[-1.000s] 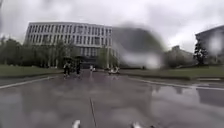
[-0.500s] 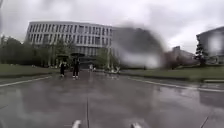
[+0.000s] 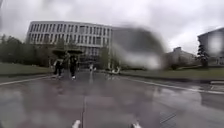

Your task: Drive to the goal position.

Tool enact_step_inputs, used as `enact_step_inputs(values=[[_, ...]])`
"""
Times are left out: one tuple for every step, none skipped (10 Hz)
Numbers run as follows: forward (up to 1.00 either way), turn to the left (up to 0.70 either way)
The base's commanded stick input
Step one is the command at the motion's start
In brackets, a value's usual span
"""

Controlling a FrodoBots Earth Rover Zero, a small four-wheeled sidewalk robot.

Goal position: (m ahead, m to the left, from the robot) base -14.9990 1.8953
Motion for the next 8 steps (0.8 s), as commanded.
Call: enact_step_inputs(values=[[0.7,0.0],[0.7,0.0],[0.7,0.0],[0.7,0.0],[0.7,0.0],[0.7,0.12],[0.7,0.35],[0.7,0.35]])
